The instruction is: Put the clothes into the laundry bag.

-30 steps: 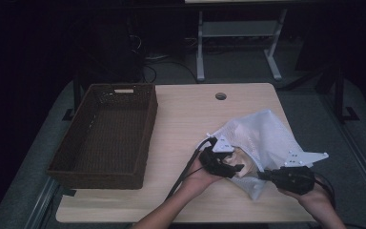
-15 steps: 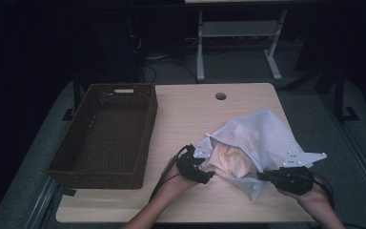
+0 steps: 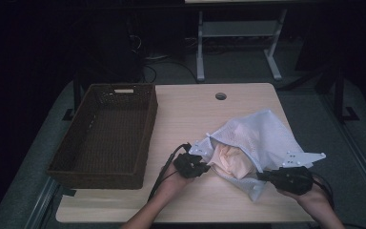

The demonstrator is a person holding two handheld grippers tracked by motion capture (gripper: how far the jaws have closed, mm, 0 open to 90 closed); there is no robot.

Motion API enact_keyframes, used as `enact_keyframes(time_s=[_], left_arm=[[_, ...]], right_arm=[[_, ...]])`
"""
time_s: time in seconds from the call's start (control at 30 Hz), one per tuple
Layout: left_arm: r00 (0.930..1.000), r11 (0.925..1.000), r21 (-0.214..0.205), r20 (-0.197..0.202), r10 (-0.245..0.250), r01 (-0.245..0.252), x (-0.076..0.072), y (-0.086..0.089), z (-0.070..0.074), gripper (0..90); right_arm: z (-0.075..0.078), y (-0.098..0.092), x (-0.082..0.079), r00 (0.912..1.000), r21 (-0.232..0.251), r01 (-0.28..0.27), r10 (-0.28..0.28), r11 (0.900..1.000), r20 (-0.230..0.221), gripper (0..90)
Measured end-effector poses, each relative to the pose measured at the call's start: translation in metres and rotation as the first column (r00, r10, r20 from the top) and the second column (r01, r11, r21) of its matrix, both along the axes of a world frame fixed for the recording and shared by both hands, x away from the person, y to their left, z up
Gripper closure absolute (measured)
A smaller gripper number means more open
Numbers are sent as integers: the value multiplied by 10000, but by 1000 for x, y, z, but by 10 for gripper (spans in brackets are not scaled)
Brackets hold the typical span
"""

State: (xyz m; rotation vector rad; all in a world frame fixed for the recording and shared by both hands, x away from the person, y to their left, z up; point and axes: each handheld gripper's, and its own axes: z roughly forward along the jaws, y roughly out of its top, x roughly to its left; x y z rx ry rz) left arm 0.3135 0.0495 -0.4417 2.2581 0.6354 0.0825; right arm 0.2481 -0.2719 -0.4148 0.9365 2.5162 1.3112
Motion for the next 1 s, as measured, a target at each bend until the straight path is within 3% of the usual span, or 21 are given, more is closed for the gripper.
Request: enact_keyframes(time_s=[0.03,0.13,0.23,0.3,0.33,0.43,0.5,0.6,0.63,0.73,0.77,0.87,0.9,1.0], left_arm=[[9994,9987,-380,73,-350,353,-5,-7,8,856],[9967,9942,-723,256,-774,790,-11,-18,17,858],[9885,9846,-944,478,-1432,1471,-19,-38,27,859],[9782,9739,-984,567,-1995,2044,-23,-61,30,859],[9782,9739,-984,567,-1995,2044,-23,-61,30,859],[9713,9686,-828,623,-2296,2343,-21,-86,25,858],[9701,9696,-638,723,-2318,2364,-16,-98,19,856],[9770,9775,-540,756,-1996,2039,-6,-113,5,856],[9835,9837,-638,784,-1630,1681,-1,-121,-4,858],[9870,9889,-668,995,-1261,1330,2,-127,-10,862],[9902,9936,-735,1165,-768,857,4,-131,-13,866],[9894,9964,-674,1391,-415,513,5,-134,-14,869],[9874,9979,-625,1583,-70,171,7,-137,-16,869],[9859,9975,-691,1654,248,-135,10,-138,-17,869]], right_arm=[[0,0,0,10000,11,5,-5,10000,-1,880],[0,0,0,10000,-4,-6,6,10000,7,880],[0,0,0,10000,-15,4,-4,10000,18,880],[1,-1,0,10000,0,58,-58,10000,52,880],[1,-1,0,10000,0,58,-58,10000,52,880],[3,-3,-1,9999,49,119,-119,9999,109,879],[4,-6,-1,9997,98,174,-175,9998,143,880],[6,-10,-1,9996,245,223,-227,9994,152,880],[8,-12,-2,9997,403,199,-204,9990,118,880],[9,-12,-2,9998,464,133,-139,9988,118,883],[11,-13,-3,10000,590,51,-55,9982,77,885],[13,-13,-5,9999,749,-148,145,9971,51,887],[17,-10,-8,9986,791,-511,500,9956,153,887],[20,-7,-11,9957,932,-920,906,9914,191,888]])
